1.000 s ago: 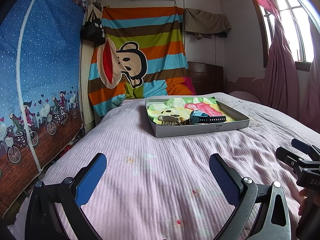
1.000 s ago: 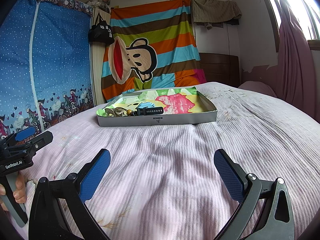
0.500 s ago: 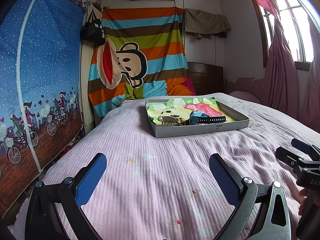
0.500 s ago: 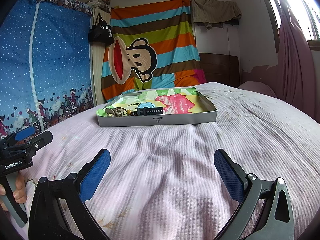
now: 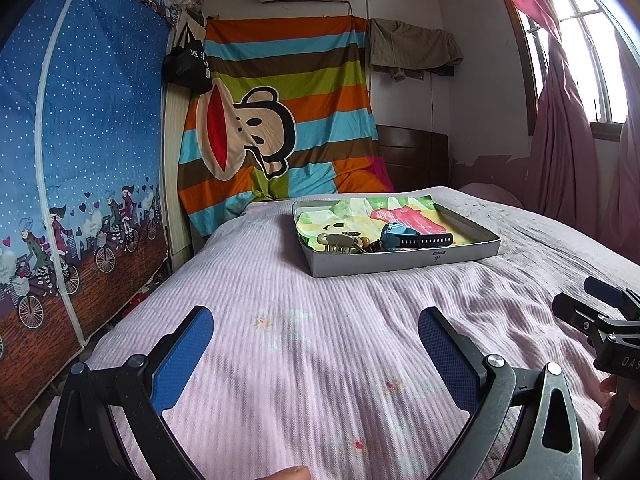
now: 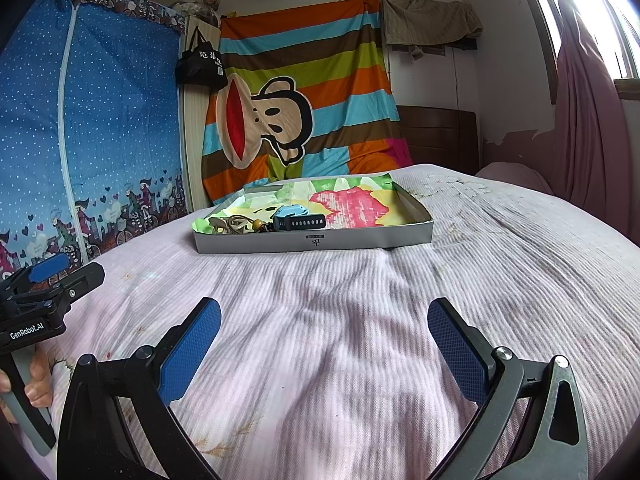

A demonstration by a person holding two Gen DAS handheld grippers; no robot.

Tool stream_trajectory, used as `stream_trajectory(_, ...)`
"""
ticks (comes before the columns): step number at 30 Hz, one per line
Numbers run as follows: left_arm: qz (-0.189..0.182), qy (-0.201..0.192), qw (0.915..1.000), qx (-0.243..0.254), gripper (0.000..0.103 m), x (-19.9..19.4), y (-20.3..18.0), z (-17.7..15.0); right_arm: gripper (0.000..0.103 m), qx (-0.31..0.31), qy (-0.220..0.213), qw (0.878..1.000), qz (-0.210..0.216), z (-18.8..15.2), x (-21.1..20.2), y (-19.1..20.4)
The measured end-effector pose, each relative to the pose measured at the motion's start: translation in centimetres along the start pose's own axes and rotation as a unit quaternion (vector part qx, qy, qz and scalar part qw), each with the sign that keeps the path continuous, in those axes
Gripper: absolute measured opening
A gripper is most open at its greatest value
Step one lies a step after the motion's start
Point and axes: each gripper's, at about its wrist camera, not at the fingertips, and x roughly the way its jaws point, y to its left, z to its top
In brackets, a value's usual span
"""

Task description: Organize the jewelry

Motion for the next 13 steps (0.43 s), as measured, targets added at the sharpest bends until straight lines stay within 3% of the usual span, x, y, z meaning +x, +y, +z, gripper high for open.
stream_trajectory(13, 0.009, -0.005, 0.9999, 0.004, 0.103, 0.35, -0.04, 0.22, 0.102, 0.0, 0.0, 1.0, 0.0, -0.01, -0.02, -0.01)
